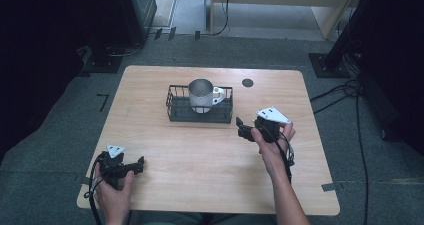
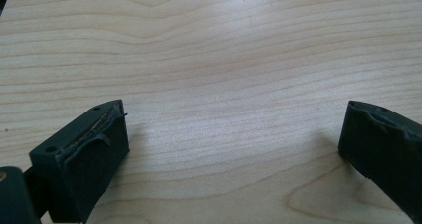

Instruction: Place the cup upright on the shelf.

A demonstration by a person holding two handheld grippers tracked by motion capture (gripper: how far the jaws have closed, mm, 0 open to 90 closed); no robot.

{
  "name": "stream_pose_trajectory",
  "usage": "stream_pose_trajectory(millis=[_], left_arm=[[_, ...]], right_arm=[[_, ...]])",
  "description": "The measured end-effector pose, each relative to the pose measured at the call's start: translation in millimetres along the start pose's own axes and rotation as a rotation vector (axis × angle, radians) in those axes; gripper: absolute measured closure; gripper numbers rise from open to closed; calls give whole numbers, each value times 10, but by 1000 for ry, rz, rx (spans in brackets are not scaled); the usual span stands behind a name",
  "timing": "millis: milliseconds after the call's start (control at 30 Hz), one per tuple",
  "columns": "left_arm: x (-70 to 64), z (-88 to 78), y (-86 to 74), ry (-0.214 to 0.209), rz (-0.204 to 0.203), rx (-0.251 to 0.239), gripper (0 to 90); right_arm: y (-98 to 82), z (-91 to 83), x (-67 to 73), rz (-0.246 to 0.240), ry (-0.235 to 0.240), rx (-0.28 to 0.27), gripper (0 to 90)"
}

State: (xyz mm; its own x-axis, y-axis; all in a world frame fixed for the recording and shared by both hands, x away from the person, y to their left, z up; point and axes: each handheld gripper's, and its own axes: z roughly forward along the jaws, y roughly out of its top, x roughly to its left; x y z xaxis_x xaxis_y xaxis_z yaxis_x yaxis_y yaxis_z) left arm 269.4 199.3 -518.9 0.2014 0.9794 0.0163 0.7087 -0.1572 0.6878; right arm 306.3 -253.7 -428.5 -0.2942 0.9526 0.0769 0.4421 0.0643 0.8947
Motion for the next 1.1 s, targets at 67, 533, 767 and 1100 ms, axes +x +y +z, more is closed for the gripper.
stream_pose_trajectory(millis=[67, 533, 767, 1100], left_arm=[[0, 0, 0, -1, 0, 0, 0], [0, 0, 0, 0, 0, 0, 0], [0, 0, 0, 0, 0, -1, 0], [0, 0, 0, 0, 0, -1, 0]], right_arm=[[-54, -39, -36, -3, -7, 6, 134], [-359, -252, -318, 34, -56, 7, 135], [-479, -343, -459, 48, -75, 16, 135], [-703, -474, -683, 74, -124, 44, 136]])
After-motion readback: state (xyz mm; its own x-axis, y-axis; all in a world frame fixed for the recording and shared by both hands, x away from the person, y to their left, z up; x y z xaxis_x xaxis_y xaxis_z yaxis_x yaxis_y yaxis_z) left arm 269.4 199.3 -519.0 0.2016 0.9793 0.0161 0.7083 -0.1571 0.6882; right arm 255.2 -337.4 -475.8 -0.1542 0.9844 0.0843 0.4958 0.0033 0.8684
